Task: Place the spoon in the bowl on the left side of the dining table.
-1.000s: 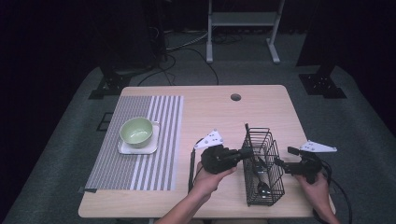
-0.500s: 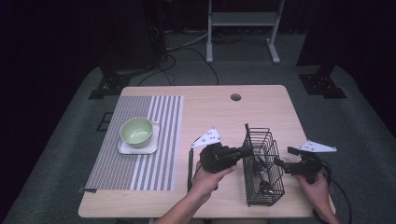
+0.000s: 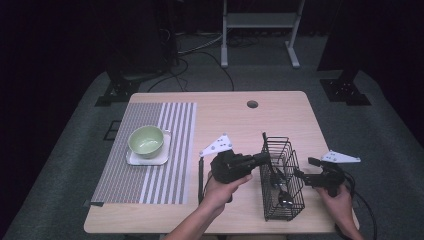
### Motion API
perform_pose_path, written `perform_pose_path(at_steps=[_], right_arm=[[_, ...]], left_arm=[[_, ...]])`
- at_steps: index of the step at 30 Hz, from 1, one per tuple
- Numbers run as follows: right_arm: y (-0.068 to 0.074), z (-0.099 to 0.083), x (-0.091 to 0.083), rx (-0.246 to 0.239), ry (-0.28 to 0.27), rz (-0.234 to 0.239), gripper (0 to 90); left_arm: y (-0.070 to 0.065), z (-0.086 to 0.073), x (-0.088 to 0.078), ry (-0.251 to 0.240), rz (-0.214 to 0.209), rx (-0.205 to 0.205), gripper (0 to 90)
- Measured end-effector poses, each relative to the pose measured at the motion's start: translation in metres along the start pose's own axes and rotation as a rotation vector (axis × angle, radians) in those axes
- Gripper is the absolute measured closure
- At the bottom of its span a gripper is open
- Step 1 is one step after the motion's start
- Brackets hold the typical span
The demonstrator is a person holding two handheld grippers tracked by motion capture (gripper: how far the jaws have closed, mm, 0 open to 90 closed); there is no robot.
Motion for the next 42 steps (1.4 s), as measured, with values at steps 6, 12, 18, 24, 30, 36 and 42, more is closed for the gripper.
perform_pose_path(at_steps=[6,12,18,24,30,36,42], right_arm=[[0.000,0.000,0.000,0.000,0.000,-0.001,12.8],[0.000,0.000,0.000,0.000,0.000,-0.001,12.8],[0.000,0.000,0.000,-0.002,0.001,0.000,12.8],[0.000,0.000,0.000,-0.003,0.003,0.001,12.8],[0.000,0.000,0.000,-0.003,0.004,0.000,12.8],[0.001,0.000,0.001,-0.003,0.005,0.003,12.8],[0.001,0.000,0.001,-0.005,0.006,0.004,12.8]], left_arm=[[-0.001,0.006,-0.003,-0.018,0.002,0.004,89.2],[-0.001,0.010,-0.006,-0.027,0.004,0.007,89.2],[0.000,0.013,-0.010,-0.033,0.014,0.012,89.2],[0.003,0.017,-0.016,-0.051,0.021,-0.001,89.2],[0.005,0.022,-0.021,-0.079,0.029,-0.019,89.2],[0.009,0.029,-0.030,-0.109,0.034,-0.036,89.2],[0.014,0.037,-0.045,-0.153,0.046,-0.053,89.2]])
Point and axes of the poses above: each handheld gripper's, and its own axes: x roughly forward along the jaws, z roughly out of its top, y roughly to its left, the point moved 3 cm from there along x, roughly forward along the jaws, and after that the axes turned 2 degrees about -y, right-handed, at the moved point
